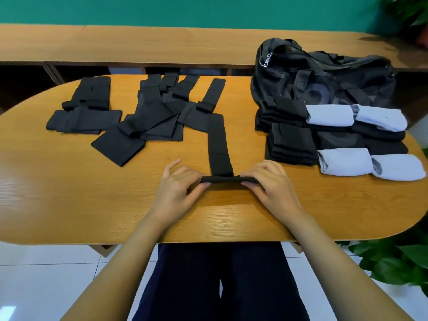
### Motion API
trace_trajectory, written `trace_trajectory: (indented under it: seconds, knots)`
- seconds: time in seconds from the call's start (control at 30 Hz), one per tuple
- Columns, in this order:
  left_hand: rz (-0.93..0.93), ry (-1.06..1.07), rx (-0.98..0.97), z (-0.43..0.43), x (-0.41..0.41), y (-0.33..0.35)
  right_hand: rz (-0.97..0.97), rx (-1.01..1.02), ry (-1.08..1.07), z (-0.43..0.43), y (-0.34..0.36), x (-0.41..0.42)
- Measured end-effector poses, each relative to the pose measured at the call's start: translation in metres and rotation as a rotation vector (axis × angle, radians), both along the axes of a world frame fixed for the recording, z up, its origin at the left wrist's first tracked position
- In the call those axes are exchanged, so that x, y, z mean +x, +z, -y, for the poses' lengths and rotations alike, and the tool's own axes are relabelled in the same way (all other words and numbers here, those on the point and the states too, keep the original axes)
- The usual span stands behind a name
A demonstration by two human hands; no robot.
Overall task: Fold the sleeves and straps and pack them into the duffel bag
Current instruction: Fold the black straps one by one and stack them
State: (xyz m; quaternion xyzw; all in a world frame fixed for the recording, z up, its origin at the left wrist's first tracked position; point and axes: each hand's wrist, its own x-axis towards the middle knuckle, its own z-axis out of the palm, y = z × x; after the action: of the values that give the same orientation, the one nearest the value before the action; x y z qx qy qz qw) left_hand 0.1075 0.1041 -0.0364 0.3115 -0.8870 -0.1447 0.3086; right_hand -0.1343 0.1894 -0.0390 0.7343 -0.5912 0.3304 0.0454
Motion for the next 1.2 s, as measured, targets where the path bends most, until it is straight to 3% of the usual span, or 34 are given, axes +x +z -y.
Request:
trace_trajectory:
  seconds: [0.23,0.4,0.63,0.83,1.07,1.2]
  knots:
    - [-0.1,0.009,0.174,0.0,0.0,-0.001,0.115,-0.001,-0.058,-0.003,0.001,0.001]
    - [-0.083,0.038,0.178,-0.003,0.0,-0.002,0.065,0.054,-0.074,0.0,0.0,0.0]
    - [-0.014,0.046,0.085,0.0,0.0,-0.002,-0.058,0.097,-0.109,0.002,0.001,0.001]
    - [0.194,-0.003,0.137,0.005,-0.004,-0.006,-0.182,0.391,0.019,0.007,0.002,0.001]
    - [0.137,0.108,0.194,0.009,-0.006,0.0,-0.08,0.402,0.006,0.008,0.006,0.001]
    - [0.236,0.251,0.061,0.042,-0.014,0.01,-0.111,0.431,-0.029,0.021,0.013,0.004]
